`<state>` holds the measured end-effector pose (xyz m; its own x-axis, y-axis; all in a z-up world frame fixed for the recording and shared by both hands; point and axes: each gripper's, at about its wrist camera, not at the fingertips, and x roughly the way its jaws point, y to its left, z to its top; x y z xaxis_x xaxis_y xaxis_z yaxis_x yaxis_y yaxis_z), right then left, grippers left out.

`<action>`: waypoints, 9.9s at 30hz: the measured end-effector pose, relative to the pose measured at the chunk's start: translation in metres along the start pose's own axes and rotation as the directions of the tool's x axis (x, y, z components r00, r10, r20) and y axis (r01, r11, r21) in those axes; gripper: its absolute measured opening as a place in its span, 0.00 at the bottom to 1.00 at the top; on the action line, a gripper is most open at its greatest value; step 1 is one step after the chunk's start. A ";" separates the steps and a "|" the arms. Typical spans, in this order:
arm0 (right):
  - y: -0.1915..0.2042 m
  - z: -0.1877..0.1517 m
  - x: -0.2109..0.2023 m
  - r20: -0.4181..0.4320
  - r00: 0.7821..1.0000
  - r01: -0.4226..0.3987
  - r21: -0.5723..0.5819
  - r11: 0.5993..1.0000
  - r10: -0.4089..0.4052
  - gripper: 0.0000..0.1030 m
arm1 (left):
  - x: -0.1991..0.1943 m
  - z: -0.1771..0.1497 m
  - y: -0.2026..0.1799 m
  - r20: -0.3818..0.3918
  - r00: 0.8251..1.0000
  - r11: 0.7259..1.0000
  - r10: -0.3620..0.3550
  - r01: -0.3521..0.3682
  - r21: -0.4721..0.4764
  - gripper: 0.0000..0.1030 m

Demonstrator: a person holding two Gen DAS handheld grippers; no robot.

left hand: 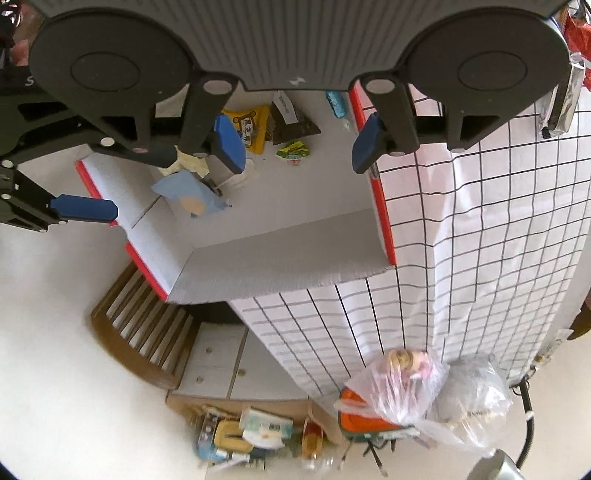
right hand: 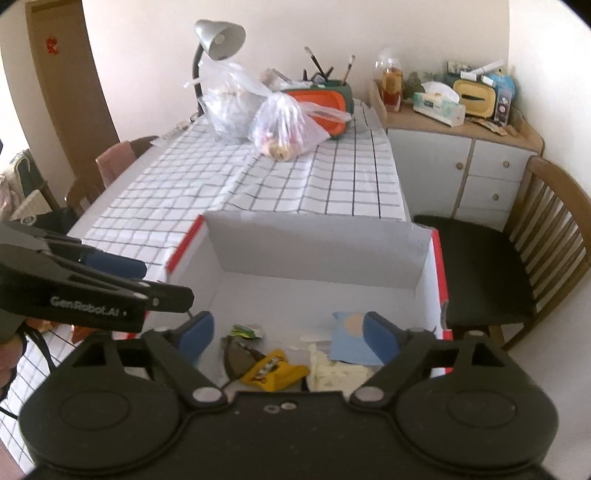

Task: Organize snacks
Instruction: 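Move both tools back toward the remaining snack pile, then grasp the black cookie packet with the left tool while the right tool grasps the copper Oreo packet, then carry both packets over the red box with both tools, then open both tools to drop the packets into the box, then move both tools back toward the red chip bag and silver bar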

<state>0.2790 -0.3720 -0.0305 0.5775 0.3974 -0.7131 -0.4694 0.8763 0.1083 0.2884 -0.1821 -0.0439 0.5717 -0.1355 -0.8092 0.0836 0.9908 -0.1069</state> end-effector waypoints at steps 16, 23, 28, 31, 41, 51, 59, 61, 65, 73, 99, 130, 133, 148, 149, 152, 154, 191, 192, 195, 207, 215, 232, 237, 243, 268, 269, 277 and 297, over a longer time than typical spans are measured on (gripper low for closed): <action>0.056 -0.006 -0.040 0.112 0.989 -0.092 -0.026 0.995 0.095 0.99 | -0.069 -0.048 0.038 0.170 0.985 1.000 0.007 -0.003 -0.024 0.70; 0.101 -0.013 -0.041 0.128 0.982 -0.136 -0.046 0.990 0.141 1.00 | -0.098 -0.082 0.072 0.231 0.972 0.998 0.045 -0.034 -0.047 0.73; 0.137 -0.017 -0.036 0.142 0.973 -0.174 -0.062 0.983 0.181 1.00 | -0.116 -0.101 0.105 0.239 0.969 0.996 0.055 -0.037 -0.080 0.78; 0.160 -0.020 -0.028 0.130 0.971 -0.193 -0.068 0.979 0.201 1.00 | -0.123 -0.113 0.126 0.226 0.972 0.994 0.065 -0.043 -0.102 0.79; 0.217 -0.025 0.004 0.065 0.978 -0.194 -0.079 0.978 0.199 1.00 | -0.136 -0.150 0.202 0.175 0.980 0.986 0.097 -0.072 -0.148 0.79; 0.268 -0.029 0.059 -0.019 0.985 -0.170 -0.207 0.963 0.170 1.00 | -0.133 -0.172 0.273 0.102 0.990 0.987 0.102 -0.088 -0.132 0.79; 0.286 -0.022 0.105 -0.106 0.987 -0.150 -0.279 0.949 0.125 1.00 | -0.119 -0.188 0.314 0.033 0.995 0.986 0.093 -0.087 -0.141 0.79; 0.288 -0.020 0.116 -0.129 0.986 -0.143 -0.294 0.945 0.109 0.99 | -0.115 -0.192 0.321 0.014 0.996 0.987 0.090 -0.087 -0.134 0.79; 0.288 -0.014 0.138 -0.163 0.983 -0.137 -0.307 0.942 0.089 0.98 | -0.102 -0.199 0.337 -0.026 0.995 0.985 0.094 -0.097 -0.144 0.79; 0.294 -0.008 0.173 -0.230 0.972 -0.142 -0.373 0.917 0.057 0.96 | -0.072 -0.199 0.352 -0.105 0.992 0.996 0.070 -0.075 -0.045 0.79; 0.299 -0.027 0.198 -0.301 0.954 -0.089 -0.327 0.941 -0.015 0.57 | -0.035 -0.201 0.351 -0.166 0.984 0.998 0.061 -0.057 0.028 0.57; 0.282 -0.066 0.074 -0.182 0.980 -0.096 -0.106 0.990 0.076 0.48 | -0.086 -0.223 0.303 -0.127 0.991 0.980 -0.037 0.011 -0.199 0.48; 0.277 -0.063 0.060 -0.154 0.985 -0.091 -0.104 0.990 0.074 0.48 | -0.092 -0.215 0.292 -0.105 0.993 0.981 -0.045 0.024 -0.192 0.48; 0.208 -0.031 -0.001 0.012 1.000 -0.020 -0.068 0.997 0.021 0.48 | -0.119 -0.138 0.206 0.057 0.998 0.992 -0.032 0.039 -0.119 0.48; 0.202 -0.030 -0.004 0.019 1.000 -0.017 -0.064 0.998 0.018 0.48 | -0.119 -0.132 0.198 0.066 0.997 0.993 -0.033 0.040 -0.112 0.48; 0.182 -0.025 -0.014 0.043 0.999 0.003 -0.056 0.998 0.000 0.48 | -0.119 -0.116 0.174 0.098 0.995 0.995 -0.031 0.041 -0.094 0.48; 0.168 -0.023 -0.017 0.054 0.998 0.016 -0.052 0.999 -0.014 0.48 | -0.118 -0.107 0.159 0.113 0.993 0.995 -0.032 0.042 -0.088 0.48; -0.046 -0.011 0.040 -0.074 0.987 0.141 -0.035 0.989 -0.144 0.49 | 0.043 0.004 -0.014 -0.041 0.995 0.995 0.095 -0.095 -0.011 0.48; -0.046 -0.010 0.043 -0.079 0.987 0.137 -0.044 0.990 -0.140 0.49 | 0.048 0.006 -0.015 -0.054 0.994 0.995 0.100 -0.101 -0.011 0.48; -0.044 -0.009 0.054 -0.105 0.985 0.127 -0.078 0.989 -0.135 0.49 | 0.063 0.012 -0.016 -0.096 0.990 0.994 0.102 -0.104 -0.017 0.48; -0.042 -0.003 0.086 -0.168 0.980 0.091 -0.117 0.989 -0.110 0.49 | 0.106 0.022 -0.016 -0.225 0.965 0.991 0.131 -0.136 -0.007 0.48; -0.042 -0.004 0.091 -0.187 0.977 0.081 -0.116 0.990 -0.102 0.51 | 0.117 0.022 -0.014 -0.281 0.951 0.991 0.129 -0.132 0.008 0.49; -0.031 -0.004 0.066 -0.137 0.987 0.069 -0.110 0.992 -0.084 0.71 | 0.087 0.016 -0.018 -0.218 0.972 0.996 0.090 -0.094 -0.006 0.57; -0.023 -0.005 0.048 -0.100 0.992 0.067 -0.113 0.991 -0.078 0.79 | 0.067 0.013 -0.016 -0.164 0.984 0.997 0.074 -0.079 -0.024 0.60; -0.014 -0.003 0.026 -0.050 0.997 0.058 -0.093 0.994 -0.063 0.88 | 0.035 0.004 -0.009 -0.092 0.993 0.997 0.067 -0.071 -0.038 0.61; 0.075 0.004 -0.028 0.111 0.989 -0.093 -0.007 0.996 0.093 1.00 | -0.082 -0.052 0.067 0.181 0.983 0.999 0.031 -0.022 -0.048 0.74; 0.080 0.005 -0.027 0.111 0.989 -0.101 -0.007 0.995 0.101 1.00 | -0.086 -0.055 0.072 0.188 0.982 0.998 0.035 -0.026 -0.050 0.75; 0.130 0.004 -0.013 0.088 0.986 -0.138 -0.021 0.990 0.140 1.00 | -0.107 -0.082 0.121 0.209 0.976 0.993 0.068 -0.046 -0.106 0.80; 0.243 0.008 0.062 -0.059 0.987 -0.149 -0.030 0.988 0.147 1.00 | -0.127 -0.141 0.253 0.121 0.989 0.992 0.085 -0.072 -0.102 0.80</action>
<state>0.2063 -0.1323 -0.0435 0.4617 0.5048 -0.7294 -0.5697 0.7990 0.1923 0.1219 0.0868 -0.0492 0.6713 -0.0510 -0.7394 -0.0420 0.9934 -0.1066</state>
